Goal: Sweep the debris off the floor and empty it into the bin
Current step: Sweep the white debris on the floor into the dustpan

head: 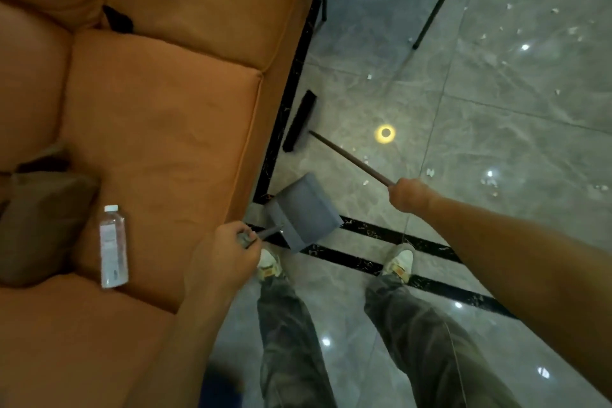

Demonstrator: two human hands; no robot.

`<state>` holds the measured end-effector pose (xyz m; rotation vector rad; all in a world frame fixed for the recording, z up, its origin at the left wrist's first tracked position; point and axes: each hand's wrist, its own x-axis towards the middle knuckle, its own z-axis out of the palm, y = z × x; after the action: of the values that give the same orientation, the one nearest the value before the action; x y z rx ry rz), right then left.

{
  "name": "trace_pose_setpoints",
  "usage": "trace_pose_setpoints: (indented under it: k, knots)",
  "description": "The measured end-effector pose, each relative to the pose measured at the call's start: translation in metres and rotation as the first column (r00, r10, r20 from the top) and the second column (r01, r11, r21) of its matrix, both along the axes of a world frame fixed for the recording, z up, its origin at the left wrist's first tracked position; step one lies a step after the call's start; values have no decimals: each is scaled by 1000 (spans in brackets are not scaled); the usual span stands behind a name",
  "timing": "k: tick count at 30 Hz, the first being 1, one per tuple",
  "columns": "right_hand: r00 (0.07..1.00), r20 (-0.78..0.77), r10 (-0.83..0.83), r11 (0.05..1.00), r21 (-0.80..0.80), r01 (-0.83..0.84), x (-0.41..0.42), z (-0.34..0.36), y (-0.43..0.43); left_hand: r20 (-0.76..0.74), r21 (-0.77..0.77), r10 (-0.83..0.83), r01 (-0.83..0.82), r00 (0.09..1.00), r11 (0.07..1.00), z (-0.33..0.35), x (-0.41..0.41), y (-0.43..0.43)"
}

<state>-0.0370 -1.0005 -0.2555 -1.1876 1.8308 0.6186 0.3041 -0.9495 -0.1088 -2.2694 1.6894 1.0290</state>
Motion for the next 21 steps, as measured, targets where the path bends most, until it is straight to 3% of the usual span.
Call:
trace_pose_setpoints:
  k: [4, 8, 10, 13, 18, 21]
  knots:
    - [981, -51, -185, 982, 39, 187, -22, 2, 57, -97, -97, -186, 177, 978, 979, -14, 19, -42]
    - [948, -91, -305, 948, 69, 311, -21, 17, 107, -64, -73, -371, 366, 926, 928, 2, 26, -75]
    - [950, -142, -280, 950, 100, 295, -24, 25, 134, -95, -63, -397, 392, 913, 918, 7, 29, -84]
    - [911, -185, -368, 911, 123, 393, -33, 42, 165, -156, -67, -403, 398, 902, 915, -5, 35, -99]
    - [859, -270, -436, 894, -17, 448, -39, 76, 200, -184, -76, -368, 360, 911, 930, -12, 32, -116]
    - [866, -186, -463, 886, -122, 448, -43, 89, 189, -197, -59, -371, 366, 908, 929, -10, 17, -124]
